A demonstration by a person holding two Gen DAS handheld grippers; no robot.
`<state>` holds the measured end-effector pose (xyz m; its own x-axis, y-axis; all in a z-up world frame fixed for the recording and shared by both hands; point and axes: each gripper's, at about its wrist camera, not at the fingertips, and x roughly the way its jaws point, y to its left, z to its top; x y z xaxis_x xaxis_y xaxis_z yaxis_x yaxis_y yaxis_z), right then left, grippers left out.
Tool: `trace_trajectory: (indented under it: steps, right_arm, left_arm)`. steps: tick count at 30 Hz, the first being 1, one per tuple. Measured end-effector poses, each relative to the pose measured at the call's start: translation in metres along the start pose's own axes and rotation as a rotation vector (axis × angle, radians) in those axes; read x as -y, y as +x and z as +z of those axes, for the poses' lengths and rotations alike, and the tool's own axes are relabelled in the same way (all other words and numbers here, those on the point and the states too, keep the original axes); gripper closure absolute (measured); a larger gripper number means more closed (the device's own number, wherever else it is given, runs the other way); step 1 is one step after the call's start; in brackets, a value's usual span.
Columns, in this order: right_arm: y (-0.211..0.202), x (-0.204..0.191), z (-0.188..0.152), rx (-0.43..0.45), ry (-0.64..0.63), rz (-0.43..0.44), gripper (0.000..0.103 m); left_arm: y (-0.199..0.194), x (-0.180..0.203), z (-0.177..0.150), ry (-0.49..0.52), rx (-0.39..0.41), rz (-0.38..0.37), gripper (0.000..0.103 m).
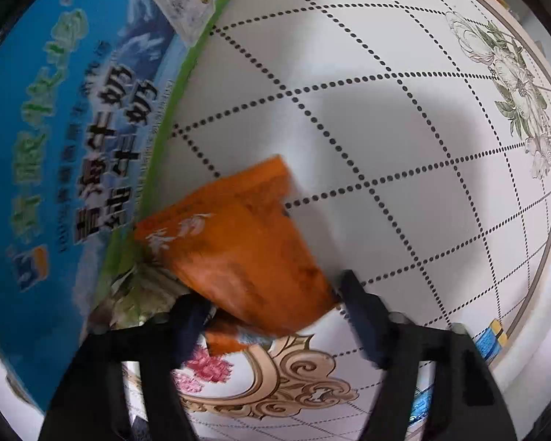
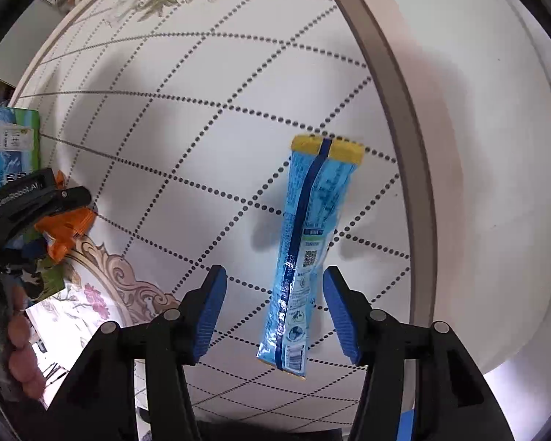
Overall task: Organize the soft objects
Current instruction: 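Grasp the orange snack bag with left tool while right tool grasps blue stick package, then place the orange bag and blue stick package into the box, opening both tools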
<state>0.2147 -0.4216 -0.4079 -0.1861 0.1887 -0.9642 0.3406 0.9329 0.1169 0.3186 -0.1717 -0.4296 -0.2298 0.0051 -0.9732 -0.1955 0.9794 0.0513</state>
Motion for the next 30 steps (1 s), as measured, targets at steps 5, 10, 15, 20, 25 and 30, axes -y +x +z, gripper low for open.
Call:
trace_trajectory:
  steps: [5, 10, 15, 20, 25, 30]
  right_arm:
    - [0.028, -0.003, -0.002, -0.062, 0.004, -0.064, 0.048]
    - [0.021, -0.011, -0.005, 0.010, -0.030, -0.131, 0.083]
    - [0.003, -0.012, -0.018, 0.049, -0.037, -0.101, 0.089]
    - [-0.043, -0.010, -0.019, 0.103, -0.055, -0.032, 0.089]
    - [-0.095, -0.033, -0.029, 0.179, -0.118, 0.031, 0.089]
    - [-0.149, -0.108, -0.046, 0.273, -0.217, 0.107, 0.089]
  left_arm:
    - [-0.004, 0.005, -0.005, 0.051, 0.028, -0.047, 0.052]
    - [-0.011, 0.022, -0.023, 0.157, 0.074, -0.053, 0.054]
    - [-0.030, 0.029, -0.059, 0.229, 0.127, -0.102, 0.055]
    - [-0.075, 0.024, -0.079, 0.292, 0.203, -0.182, 0.055]
    - [-0.141, -0.010, -0.081, 0.317, 0.318, -0.251, 0.055]
    - [-0.210, -0.073, -0.063, 0.320, 0.420, -0.282, 0.055]
